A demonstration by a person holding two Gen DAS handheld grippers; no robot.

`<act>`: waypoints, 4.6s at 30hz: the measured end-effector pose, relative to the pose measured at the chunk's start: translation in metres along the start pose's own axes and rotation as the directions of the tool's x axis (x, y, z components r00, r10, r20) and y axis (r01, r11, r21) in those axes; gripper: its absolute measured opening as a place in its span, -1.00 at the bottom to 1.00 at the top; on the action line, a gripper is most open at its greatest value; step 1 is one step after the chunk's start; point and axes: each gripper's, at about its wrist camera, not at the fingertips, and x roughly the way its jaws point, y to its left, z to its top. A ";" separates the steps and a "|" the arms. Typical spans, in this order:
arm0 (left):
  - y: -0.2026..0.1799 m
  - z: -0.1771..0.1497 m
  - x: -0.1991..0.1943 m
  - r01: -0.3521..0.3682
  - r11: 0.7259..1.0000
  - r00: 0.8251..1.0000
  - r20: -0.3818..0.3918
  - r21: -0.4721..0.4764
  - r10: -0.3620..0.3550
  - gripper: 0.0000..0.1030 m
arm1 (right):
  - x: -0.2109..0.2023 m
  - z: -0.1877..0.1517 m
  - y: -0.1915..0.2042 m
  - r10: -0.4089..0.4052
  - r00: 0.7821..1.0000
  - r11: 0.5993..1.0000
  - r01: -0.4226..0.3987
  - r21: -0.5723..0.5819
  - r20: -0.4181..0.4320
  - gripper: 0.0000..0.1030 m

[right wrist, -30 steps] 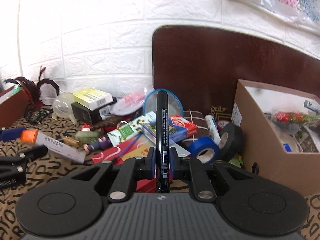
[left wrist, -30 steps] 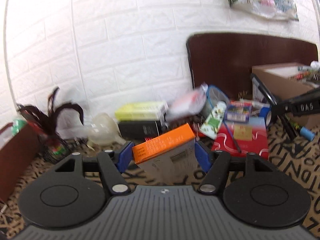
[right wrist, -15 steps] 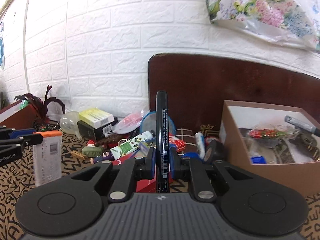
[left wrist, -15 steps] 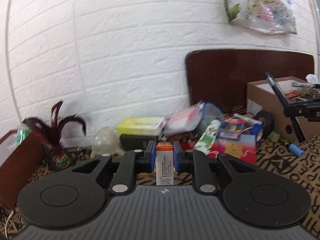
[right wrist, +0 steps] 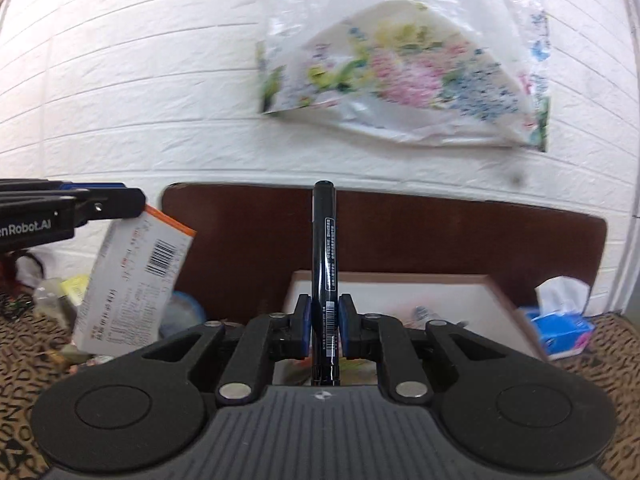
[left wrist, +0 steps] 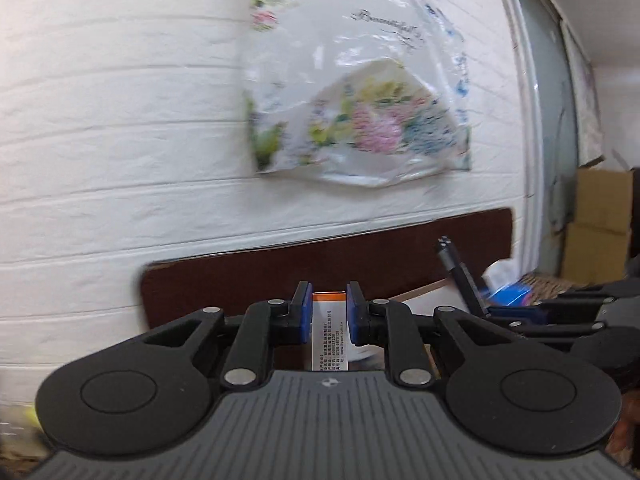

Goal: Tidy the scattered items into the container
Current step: 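Carry both items over the cardboard box and open both tools to drop them, then withdraw both open tools from the cardboard box back toward the table, then grasp the blue tape roll with the right tool while the left tool grasps the blue card box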

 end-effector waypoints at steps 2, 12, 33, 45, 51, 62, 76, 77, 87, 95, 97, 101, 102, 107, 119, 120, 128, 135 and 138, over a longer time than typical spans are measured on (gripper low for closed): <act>-0.010 0.002 0.028 0.043 0.999 0.999 -0.016 -0.026 -0.044 -0.62 | 0.015 0.006 -0.022 -0.022 1.000 1.000 0.022 -0.001 -0.018 -0.75; -0.045 -0.010 0.118 0.055 0.998 0.987 -0.149 -0.025 -0.058 -0.61 | 0.081 -0.004 -0.092 -0.112 0.985 0.994 0.113 0.005 -0.131 -0.75; -0.044 0.004 0.054 -0.100 0.993 0.993 0.069 0.055 0.096 0.97 | 0.036 -0.003 -0.079 -0.032 0.999 0.996 0.032 0.082 0.001 0.56; 0.052 -0.075 -0.081 -0.379 0.925 0.925 0.001 0.020 0.379 0.99 | -0.013 -0.037 0.031 0.200 0.980 0.975 -0.200 0.099 0.017 0.60; 0.067 -0.121 -0.104 -0.411 0.909 0.901 -0.119 0.073 0.417 1.00 | -0.001 -0.065 0.090 0.291 0.954 0.953 -0.283 0.108 -0.067 0.60; 0.035 -0.167 -0.059 -0.243 0.939 0.941 -0.174 0.244 0.289 1.00 | 0.006 -0.082 0.118 0.289 0.947 0.956 -0.277 0.096 -0.138 0.61; 0.043 -0.185 -0.029 -0.196 0.949 0.926 -0.273 0.248 0.262 1.00 | 0.023 -0.084 0.111 0.278 0.949 0.958 -0.263 0.113 -0.148 0.69; 0.043 -0.187 -0.029 -0.187 0.949 0.926 -0.276 0.252 0.256 1.00 | 0.023 -0.084 0.113 0.281 0.948 0.958 -0.266 0.110 -0.148 0.69; 0.052 -0.186 -0.031 -0.157 0.961 0.927 -0.303 0.226 0.223 1.00 | 0.024 -0.081 0.112 0.274 0.953 0.959 -0.260 0.113 -0.131 0.78; 0.058 -0.185 -0.033 -0.055 0.959 0.932 -0.331 0.279 0.150 1.00 | 0.029 -0.080 0.112 0.277 0.952 0.958 -0.263 0.116 -0.130 0.80; 0.057 -0.186 -0.037 -0.009 0.957 0.939 -0.326 0.289 0.107 1.00 | 0.030 -0.081 0.112 0.275 0.952 0.958 -0.261 0.114 -0.132 0.80; 0.040 -0.196 -0.049 -0.132 0.893 0.939 -0.234 0.430 0.251 1.00 | 0.032 -0.082 0.115 0.281 0.950 0.957 -0.266 0.117 -0.135 0.80; 0.029 -0.203 -0.054 -0.163 0.837 0.939 -0.178 0.523 0.294 1.00 | 0.032 -0.082 0.115 0.281 0.950 0.957 -0.266 0.118 -0.133 0.80; -0.012 -0.233 -0.066 -0.254 0.533 0.928 0.048 0.807 0.370 1.00 | 0.028 -0.082 0.114 0.286 0.950 0.955 -0.272 0.123 -0.121 0.80; -0.026 -0.211 -0.020 -0.013 0.387 0.888 -0.167 0.922 0.428 1.00 | 0.013 -0.076 0.090 0.272 0.960 0.951 -0.257 0.171 -0.070 0.81; -0.024 -0.210 -0.016 -0.006 0.409 0.879 -0.191 0.912 0.438 1.00 | 0.014 -0.076 0.088 0.278 0.958 0.948 -0.262 0.180 -0.072 0.81; 0.006 -0.206 -0.023 -0.139 0.653 0.874 -0.218 0.745 0.434 1.00 | 0.045 -0.077 0.093 0.326 0.939 0.938 -0.306 0.163 -0.114 0.81; 0.023 -0.204 -0.021 -0.162 0.737 0.876 -0.248 0.657 0.414 1.00 | 0.069 -0.080 0.127 0.297 0.945 0.953 -0.285 0.099 -0.140 0.86; 0.026 -0.206 -0.025 -0.171 0.735 0.887 -0.223 0.656 0.405 1.00 | 0.059 -0.079 0.139 0.330 0.936 0.943 -0.319 0.098 -0.125 0.26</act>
